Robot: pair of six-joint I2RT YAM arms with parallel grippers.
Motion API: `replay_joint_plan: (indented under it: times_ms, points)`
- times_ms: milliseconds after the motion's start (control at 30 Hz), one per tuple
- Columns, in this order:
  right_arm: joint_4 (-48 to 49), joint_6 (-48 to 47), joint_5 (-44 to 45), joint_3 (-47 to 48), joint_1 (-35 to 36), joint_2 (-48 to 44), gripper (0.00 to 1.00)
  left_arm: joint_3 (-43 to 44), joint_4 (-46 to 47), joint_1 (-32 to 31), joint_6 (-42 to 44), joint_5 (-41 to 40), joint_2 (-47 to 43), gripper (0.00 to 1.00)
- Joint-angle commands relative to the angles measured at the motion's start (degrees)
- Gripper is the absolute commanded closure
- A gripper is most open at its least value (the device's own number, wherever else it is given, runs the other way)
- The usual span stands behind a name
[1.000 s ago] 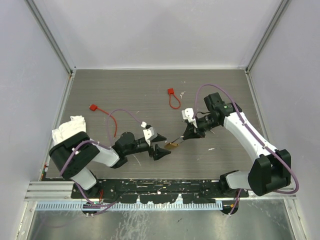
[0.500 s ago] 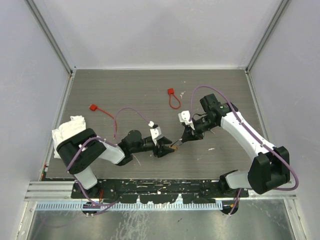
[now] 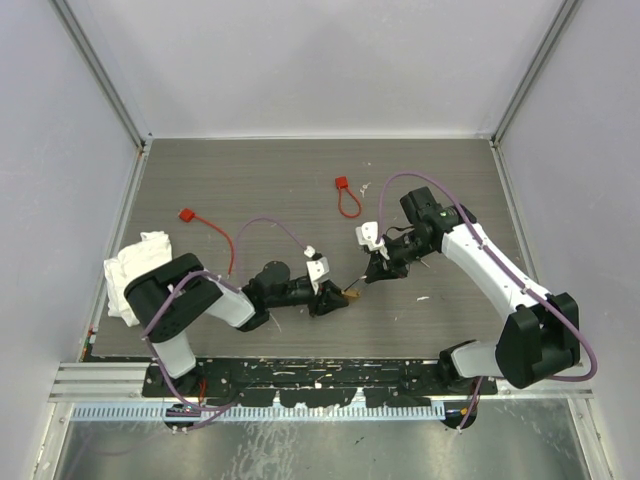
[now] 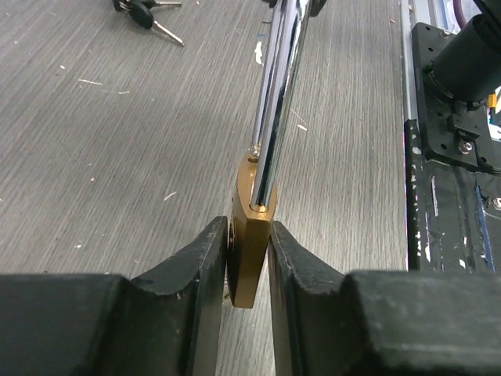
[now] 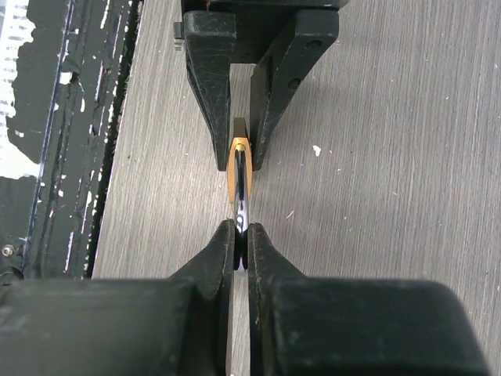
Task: Lock with the key
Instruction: Lock the lock.
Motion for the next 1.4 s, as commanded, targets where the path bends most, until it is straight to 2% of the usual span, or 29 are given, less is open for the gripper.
replay_joint_plan:
  times_ms: [0,367,433,533,633,1033,1367]
  points:
    - [2.04,-0.51,-2.97,1.05,0.11,-0.15,0.99,1.75,2.45,-0.28,0.76,1.12,1.29,0.76]
    - [2.68,-5.17,-1.91,-2.13,1.53,1.73,0.99,1.91,5.06,-0.28,0.52,0.89,4.41,0.79]
    - [2.65,-6.17,-1.98,-2.65,1.75,2.03,0.99,2.07,5.07,-0.29,0.72,0.65,4.94,0.84]
    - [2.89,-6.41,-1.72,-2.97,2.17,2.77,0.99,2.55,5.0,-0.23,1.07,0.55,6.1,0.96]
    - [3.26,-6.74,-1.36,-3.38,2.93,3.45,0.99,2.85,4.68,-0.29,1.73,0.32,6.84,0.99]
    - [-3.6,-15.27,-3.58,-2.98,3.81,3.17,0.99,2.02,3.93,-1.71,5.88,-3.16,6.07,1.0]
    - [-3.39,-17.31,-2.7,-4.17,3.87,2.0,0.99,2.09,3.96,-2.0,7.31,-4.62,6.14,1.0]
